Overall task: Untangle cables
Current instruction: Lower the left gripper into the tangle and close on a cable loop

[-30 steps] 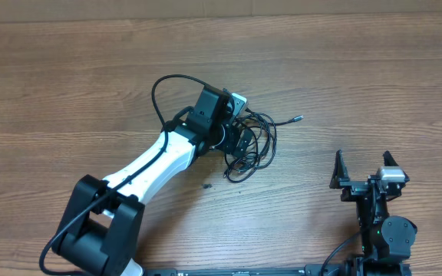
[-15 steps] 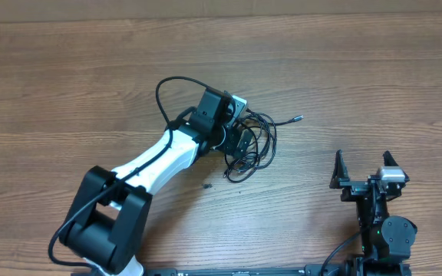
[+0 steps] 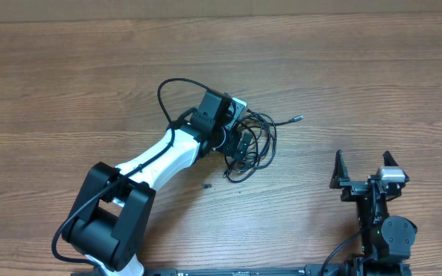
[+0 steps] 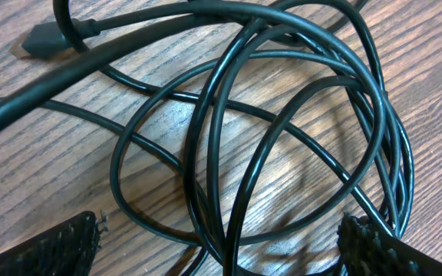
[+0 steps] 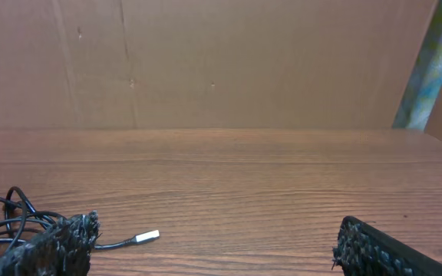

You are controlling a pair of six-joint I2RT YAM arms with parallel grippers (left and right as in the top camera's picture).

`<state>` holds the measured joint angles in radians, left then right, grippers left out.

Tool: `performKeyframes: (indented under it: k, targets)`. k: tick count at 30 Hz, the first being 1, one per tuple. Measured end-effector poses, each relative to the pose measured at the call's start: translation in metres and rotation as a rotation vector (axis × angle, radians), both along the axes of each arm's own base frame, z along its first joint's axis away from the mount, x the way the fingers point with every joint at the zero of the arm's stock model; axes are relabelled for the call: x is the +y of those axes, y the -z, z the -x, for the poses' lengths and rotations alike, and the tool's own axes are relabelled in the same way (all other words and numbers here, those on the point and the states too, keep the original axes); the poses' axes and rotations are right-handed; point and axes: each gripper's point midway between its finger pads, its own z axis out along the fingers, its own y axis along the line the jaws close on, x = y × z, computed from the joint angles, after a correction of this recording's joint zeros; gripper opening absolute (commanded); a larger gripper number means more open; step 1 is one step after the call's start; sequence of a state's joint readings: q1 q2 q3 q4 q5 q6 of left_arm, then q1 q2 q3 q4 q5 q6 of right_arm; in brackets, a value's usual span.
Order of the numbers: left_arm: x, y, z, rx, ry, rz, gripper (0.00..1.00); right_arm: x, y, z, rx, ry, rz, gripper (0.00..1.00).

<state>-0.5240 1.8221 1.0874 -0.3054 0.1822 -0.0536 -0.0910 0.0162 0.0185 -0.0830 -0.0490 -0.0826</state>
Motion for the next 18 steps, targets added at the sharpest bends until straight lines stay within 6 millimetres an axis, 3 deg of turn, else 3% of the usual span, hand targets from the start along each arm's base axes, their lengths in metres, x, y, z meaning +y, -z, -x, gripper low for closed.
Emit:
performKeyframes:
  k: [18]
  targets:
    - [0.0052, 0.0047, -0.0058, -0.02, -0.022, -0.033, 1.0, -0.0001, -0.0001, 0.0, 0.0, 0.001, 0.0, 1.0]
